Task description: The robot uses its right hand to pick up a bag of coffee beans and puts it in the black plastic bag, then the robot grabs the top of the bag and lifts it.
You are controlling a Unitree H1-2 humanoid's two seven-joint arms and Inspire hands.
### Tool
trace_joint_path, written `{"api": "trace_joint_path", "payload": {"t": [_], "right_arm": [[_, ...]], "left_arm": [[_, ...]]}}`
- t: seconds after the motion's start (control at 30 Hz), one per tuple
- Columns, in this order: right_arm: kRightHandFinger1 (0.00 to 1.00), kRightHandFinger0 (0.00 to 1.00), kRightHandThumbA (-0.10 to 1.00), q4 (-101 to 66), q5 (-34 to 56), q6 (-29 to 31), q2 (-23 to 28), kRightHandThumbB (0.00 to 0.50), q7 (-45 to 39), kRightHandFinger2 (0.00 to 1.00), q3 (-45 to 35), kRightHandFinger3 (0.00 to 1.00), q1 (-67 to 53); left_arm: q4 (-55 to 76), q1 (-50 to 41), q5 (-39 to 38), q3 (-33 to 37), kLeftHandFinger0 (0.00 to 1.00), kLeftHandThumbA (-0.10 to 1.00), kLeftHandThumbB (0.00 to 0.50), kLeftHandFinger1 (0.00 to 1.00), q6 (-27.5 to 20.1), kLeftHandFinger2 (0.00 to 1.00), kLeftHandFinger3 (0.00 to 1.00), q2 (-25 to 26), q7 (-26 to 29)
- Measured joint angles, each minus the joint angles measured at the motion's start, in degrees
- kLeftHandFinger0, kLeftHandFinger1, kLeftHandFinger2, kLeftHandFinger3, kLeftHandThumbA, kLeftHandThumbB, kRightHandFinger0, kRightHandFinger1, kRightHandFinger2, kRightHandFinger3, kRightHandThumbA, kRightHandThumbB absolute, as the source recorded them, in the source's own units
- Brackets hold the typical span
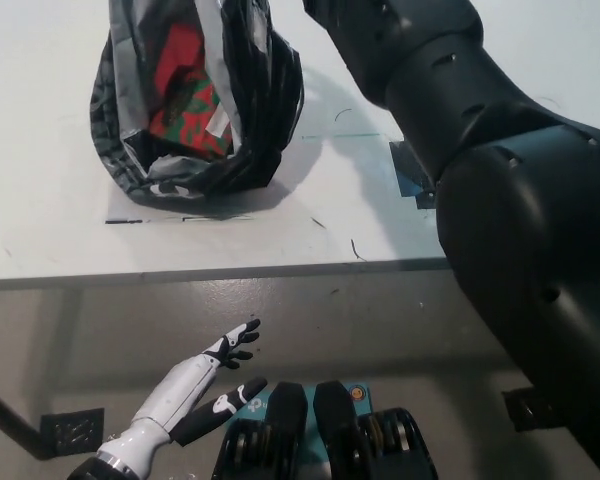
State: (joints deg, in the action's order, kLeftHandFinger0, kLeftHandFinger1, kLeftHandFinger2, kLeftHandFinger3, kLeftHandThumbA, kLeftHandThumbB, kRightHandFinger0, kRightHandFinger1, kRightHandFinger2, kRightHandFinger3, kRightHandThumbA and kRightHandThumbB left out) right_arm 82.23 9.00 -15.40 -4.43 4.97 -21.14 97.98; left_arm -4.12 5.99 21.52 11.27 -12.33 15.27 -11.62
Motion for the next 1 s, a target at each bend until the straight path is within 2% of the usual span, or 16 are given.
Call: {"api": "trace_joint_path", "payload": {"t": [0.13, 0.2, 0.27, 0.4, 0.43, 0.47, 0.5, 0.53, 0.57, 0.6, 0.63, 0.7, 0.77, 0.83, 1.0], "right_arm": [[0.29, 0.00, -0.10, 0.0, 1.7, -0.2, 0.0, 0.106, 1.6, 0.81, -2.3, 1.00, 0.7], [0.27, 0.00, -0.10, 0.0, 2.6, -0.2, 0.1, 0.092, 2.8, 0.78, -3.4, 1.00, 1.1], [0.31, 0.00, -0.10, 0.0, 3.4, -0.2, 0.1, 0.059, 3.7, 0.84, -4.1, 1.00, 1.3], [0.33, 0.00, -0.10, 0.0, 4.3, -0.1, 0.1, 0.050, 5.1, 0.91, -4.4, 1.00, 1.6], [0.29, 0.00, -0.10, 0.0, 4.5, -0.1, 0.1, 0.073, 5.5, 0.87, -4.5, 1.00, 1.7], [0.23, 0.00, -0.10, 0.0, 4.7, -0.1, 0.1, 0.127, 5.7, 0.81, -4.6, 1.00, 1.7], [0.22, 0.00, -0.10, 0.0, 4.8, -0.1, 0.1, 0.121, 6.0, 0.80, -4.7, 1.00, 1.8], [0.19, 0.00, -0.10, 0.0, 5.1, -0.1, 0.1, 0.126, 6.3, 0.77, -5.0, 1.00, 1.9], [0.14, 0.00, -0.10, 0.0, 5.1, -0.1, 0.1, 0.108, 6.3, 0.73, -5.0, 0.97, 1.9], [0.14, 0.00, -0.10, 0.0, 5.6, 0.1, 0.1, 0.108, 6.6, 0.76, -5.4, 0.93, 2.0], [0.14, 0.00, -0.10, 0.0, 6.1, 0.4, 0.1, 0.100, 7.0, 0.79, -5.9, 1.00, 2.2], [0.15, 0.00, -0.10, 0.0, 7.1, 0.9, 0.0, 0.095, 7.6, 0.81, -7.4, 1.00, 2.8], [0.24, 0.00, -0.10, 0.0, 8.0, 1.4, 0.0, 0.086, 8.3, 0.86, -8.3, 1.00, 3.5], [0.27, 0.00, -0.10, 0.0, 8.6, 1.7, 0.0, 0.085, 8.7, 0.90, -8.8, 1.00, 3.9], [0.29, 0.00, -0.10, 0.0, 10.0, 2.5, 0.0, 0.077, 9.7, 0.91, -9.4, 1.00, 4.7]], "left_arm": [[0.0, 0.0, 0.0, 0.0, 0.80, 0.99, 0.248, 0.81, 0.0, 0.92, 1.00, 0.0, 0.0], [0.0, 0.0, 0.1, 0.0, 0.80, 0.99, 0.246, 0.81, 0.0, 0.91, 1.00, -0.1, 0.0], [0.0, 0.0, 0.2, 0.0, 0.80, 0.99, 0.242, 0.80, 0.1, 0.91, 1.00, -0.1, 0.1], [0.0, 0.0, 0.3, 0.0, 0.80, 1.00, 0.244, 0.81, 0.1, 0.91, 1.00, -0.2, 0.1], [0.0, 0.0, 0.3, 0.0, 0.81, 1.00, 0.249, 0.81, 0.1, 0.91, 1.00, -0.2, 0.1], [0.0, 0.0, 0.4, 0.0, 0.81, 1.00, 0.255, 0.81, 0.1, 0.91, 1.00, -0.2, 0.1], [0.0, 0.0, 0.4, 0.0, 0.81, 1.00, 0.256, 0.81, 0.1, 0.91, 1.00, -0.2, 0.1], [0.0, 0.0, 0.4, 0.1, 0.81, 1.00, 0.256, 0.81, 0.1, 0.92, 1.00, -0.2, 0.1], [0.0, 0.0, 0.4, 0.1, 0.81, 1.00, 0.264, 0.81, 0.1, 0.92, 1.00, -0.2, 0.1], [0.0, 0.0, 0.5, 0.2, 0.81, 1.00, 0.264, 0.81, 0.1, 0.92, 1.00, -0.2, 0.1], [0.0, 0.0, 0.5, 0.3, 0.82, 1.00, 0.261, 0.82, 0.1, 0.93, 1.00, -0.2, 0.1], [0.0, 0.0, 0.6, 0.3, 0.81, 1.00, 0.265, 0.82, 0.1, 0.93, 1.00, -0.3, 0.1], [0.0, 0.0, 0.6, 0.3, 0.79, 1.00, 0.265, 0.82, 0.1, 0.92, 1.00, -0.3, 0.0], [0.0, 0.0, 0.6, 0.4, 0.78, 1.00, 0.268, 0.81, 0.1, 0.92, 1.00, -0.3, 0.0], [0.0, -0.4, 0.7, 0.7, 0.78, 1.00, 0.257, 0.81, 0.1, 0.92, 1.00, -0.3, 0.0]]}}
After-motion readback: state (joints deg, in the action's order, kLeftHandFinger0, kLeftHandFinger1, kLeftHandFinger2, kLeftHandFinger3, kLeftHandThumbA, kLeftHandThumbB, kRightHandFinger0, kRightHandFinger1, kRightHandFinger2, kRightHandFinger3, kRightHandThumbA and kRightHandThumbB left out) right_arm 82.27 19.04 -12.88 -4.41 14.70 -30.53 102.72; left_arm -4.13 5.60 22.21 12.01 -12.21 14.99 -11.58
